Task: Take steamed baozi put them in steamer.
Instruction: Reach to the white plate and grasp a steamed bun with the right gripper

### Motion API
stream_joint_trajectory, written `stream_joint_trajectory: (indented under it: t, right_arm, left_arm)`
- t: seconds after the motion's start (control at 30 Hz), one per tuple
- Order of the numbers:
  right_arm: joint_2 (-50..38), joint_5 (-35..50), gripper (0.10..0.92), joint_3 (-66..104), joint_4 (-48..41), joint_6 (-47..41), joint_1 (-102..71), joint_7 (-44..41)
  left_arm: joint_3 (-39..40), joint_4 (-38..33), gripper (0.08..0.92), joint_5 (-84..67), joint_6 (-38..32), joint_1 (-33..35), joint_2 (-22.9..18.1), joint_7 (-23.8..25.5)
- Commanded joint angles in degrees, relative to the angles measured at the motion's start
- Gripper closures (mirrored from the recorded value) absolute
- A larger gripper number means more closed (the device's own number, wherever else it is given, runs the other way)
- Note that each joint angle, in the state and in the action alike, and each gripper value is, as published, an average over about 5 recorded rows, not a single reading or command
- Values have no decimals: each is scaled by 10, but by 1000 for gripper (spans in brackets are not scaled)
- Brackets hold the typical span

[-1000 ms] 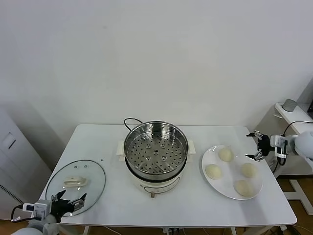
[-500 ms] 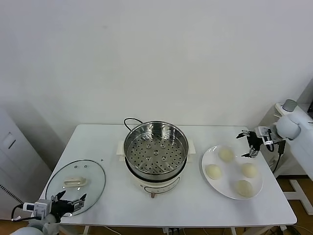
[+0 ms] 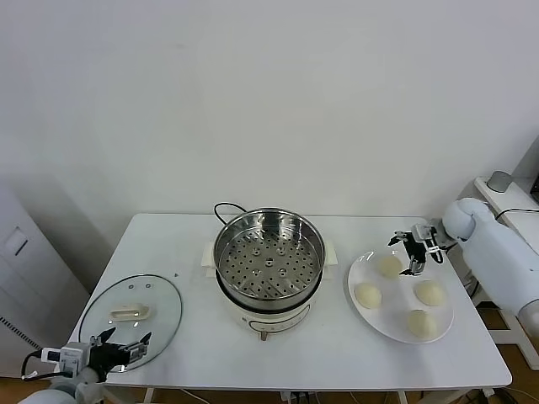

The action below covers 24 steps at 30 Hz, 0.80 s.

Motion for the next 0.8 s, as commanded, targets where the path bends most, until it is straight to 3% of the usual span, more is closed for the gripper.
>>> stream_joint_trajectory:
  t: [0.03,0.27,0.63,0.8]
  right_arm:
    - [30,-56,203,21,-32,11,-7,6]
    - [37,-64,241,37,-45,4,-12,11]
    - [42,-65,497,53,-52,1,-14,7]
    - [37,-59,531,49,-45,1,-7,1]
  left_arm:
    - [0,-3,177,-7,0,1,-2,0]
    - [-1,-8,177,-9,-1,2,-7,-1]
    - [-1,-17,177,-9,0,5,-11,-4]
    - [-1,-20,177,-9,2,8,-16,-5]
